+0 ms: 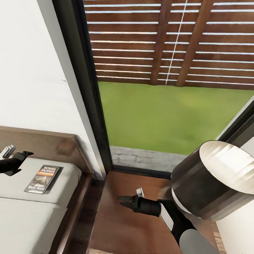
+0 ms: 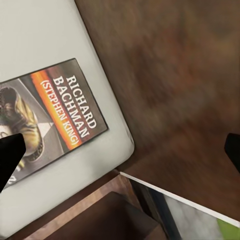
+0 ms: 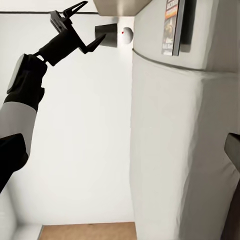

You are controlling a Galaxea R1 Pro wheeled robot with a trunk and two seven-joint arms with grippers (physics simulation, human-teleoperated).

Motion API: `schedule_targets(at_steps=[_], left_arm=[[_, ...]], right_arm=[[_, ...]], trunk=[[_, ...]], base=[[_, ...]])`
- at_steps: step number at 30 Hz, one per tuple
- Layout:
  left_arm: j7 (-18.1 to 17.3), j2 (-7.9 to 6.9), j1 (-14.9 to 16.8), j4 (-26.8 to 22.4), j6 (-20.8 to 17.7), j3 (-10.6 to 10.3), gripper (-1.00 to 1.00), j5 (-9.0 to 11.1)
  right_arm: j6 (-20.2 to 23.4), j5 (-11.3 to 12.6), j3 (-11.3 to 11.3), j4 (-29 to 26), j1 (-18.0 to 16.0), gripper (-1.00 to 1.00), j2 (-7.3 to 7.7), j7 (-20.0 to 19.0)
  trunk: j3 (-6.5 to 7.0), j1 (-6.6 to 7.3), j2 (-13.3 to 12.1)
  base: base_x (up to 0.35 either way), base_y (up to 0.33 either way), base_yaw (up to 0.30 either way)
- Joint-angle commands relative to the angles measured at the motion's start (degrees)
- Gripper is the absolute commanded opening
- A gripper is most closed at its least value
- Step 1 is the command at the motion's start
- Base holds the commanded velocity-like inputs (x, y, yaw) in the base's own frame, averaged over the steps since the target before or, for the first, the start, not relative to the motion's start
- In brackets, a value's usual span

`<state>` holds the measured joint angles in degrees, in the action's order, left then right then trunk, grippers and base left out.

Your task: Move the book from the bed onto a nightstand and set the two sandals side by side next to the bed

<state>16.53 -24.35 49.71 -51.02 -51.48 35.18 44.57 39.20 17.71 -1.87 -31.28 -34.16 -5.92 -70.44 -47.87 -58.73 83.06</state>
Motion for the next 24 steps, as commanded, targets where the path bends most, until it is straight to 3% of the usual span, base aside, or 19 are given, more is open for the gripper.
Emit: schedule_targets(at_steps=[1,24], left_arm=[[0.52,0.01,0.04,-0.05,-0.20,0.07,1.00,0.61],[0.52,0.01,0.00,-0.05,-0.20,0.06,1.00,0.61]], right_arm=[[0.44,0.40,-0.18,-0.01,-0.03,1.00,0.03,0.04],[0.44,0.40,-0.16,-0.01,-0.03,1.00,0.03,0.04]], trunk=[[-0.13,0.00,0.02],[-2.22,0.00,0.02]], base=[[0.000,0.000,0.000],[0.000,0.000,0.000]])
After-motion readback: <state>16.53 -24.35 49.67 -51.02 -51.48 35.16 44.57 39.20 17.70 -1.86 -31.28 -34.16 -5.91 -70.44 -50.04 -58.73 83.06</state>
